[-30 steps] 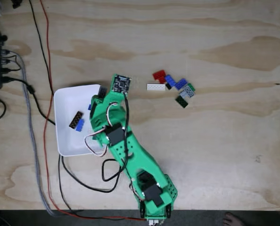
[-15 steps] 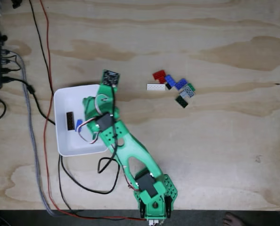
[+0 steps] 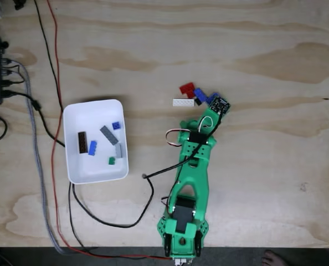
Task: Put all lego bricks in the bin.
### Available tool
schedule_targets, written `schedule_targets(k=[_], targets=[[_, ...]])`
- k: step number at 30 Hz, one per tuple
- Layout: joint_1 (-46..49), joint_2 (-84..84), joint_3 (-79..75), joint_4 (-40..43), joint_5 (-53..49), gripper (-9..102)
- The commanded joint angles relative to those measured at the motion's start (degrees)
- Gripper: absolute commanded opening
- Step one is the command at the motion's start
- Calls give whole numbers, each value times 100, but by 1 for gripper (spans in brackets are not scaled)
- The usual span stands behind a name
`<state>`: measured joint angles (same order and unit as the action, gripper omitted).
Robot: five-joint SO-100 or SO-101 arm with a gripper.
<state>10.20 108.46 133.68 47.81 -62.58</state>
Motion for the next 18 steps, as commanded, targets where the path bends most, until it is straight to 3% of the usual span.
schedule_targets(k=[1, 8, 18], targets=[[439, -404, -501, -387, -114, 25], [984, -1195, -905, -650, -457, 24], [932, -1890, -1494, -729, -483, 24]])
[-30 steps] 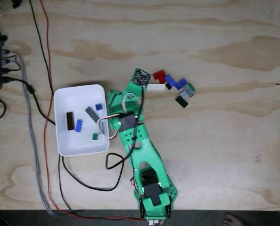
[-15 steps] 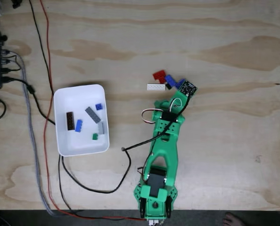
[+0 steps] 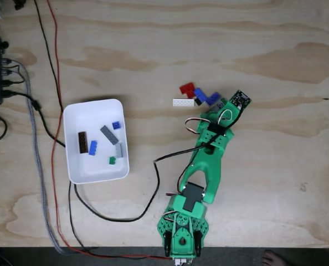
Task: Put all lego bricks in the bin.
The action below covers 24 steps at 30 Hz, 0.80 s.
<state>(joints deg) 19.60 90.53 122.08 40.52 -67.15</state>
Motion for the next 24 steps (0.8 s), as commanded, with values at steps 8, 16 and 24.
schedule_targets(k=[8, 16, 24], targets=[[-176, 149, -114, -53, -18, 4], [-2364, 4808, 255, 2153, 1063, 0], [-5941, 2610, -2364, 3841, 2540, 0]])
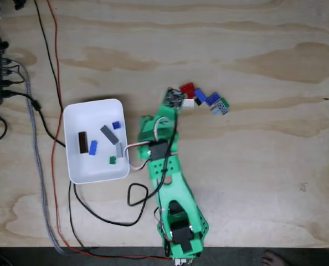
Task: Put all lego bricks in the bin.
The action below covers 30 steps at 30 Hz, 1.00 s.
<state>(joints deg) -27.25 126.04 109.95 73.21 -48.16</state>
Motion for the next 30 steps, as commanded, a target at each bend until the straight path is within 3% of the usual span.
schedule_targets(k=[1, 6, 10, 16, 19, 22, 30], targets=[[-1406, -1389, -1274, 448, 747, 3], [-1951, -2575, -1433, -88, 1072, 8], [-1881, -2522, -1336, -132, 1090, 15], [176, -650, -1327, -281, 1160, 23], [554, -281, -598, -492, 606, 28], [545, -132, -369, -527, 721, 28], [2522, -949, 615, -2013, 1547, 28]])
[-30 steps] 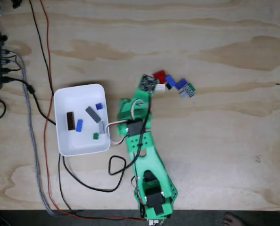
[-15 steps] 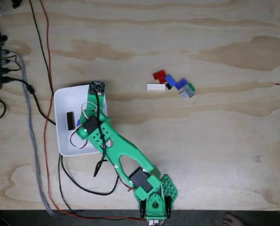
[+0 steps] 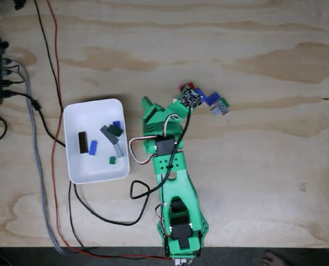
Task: Put all lego bricks in the bin.
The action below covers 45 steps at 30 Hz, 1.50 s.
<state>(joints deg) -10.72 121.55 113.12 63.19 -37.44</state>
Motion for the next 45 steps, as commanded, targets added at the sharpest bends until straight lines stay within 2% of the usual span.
schedule_targets(k=[1, 3, 7, 13, 25, 29, 33, 39, 42, 45], targets=[[879, -896, 308, -1195, 633, 28], [738, -1793, -44, -1274, 1046, 28], [396, -3349, -1600, -650, 1749, 26], [378, -4562, -3067, -62, 2338, 25], [1107, -5467, -3226, 70, 2180, 19], [1204, -5546, -3182, 44, 2039, 3], [870, -4737, -2443, -220, 1846, 0], [-835, -844, -800, -193, 949, 0], [-2145, 246, -967, 299, 659, 0], [-3041, -18, -1802, 756, 650, 0]])
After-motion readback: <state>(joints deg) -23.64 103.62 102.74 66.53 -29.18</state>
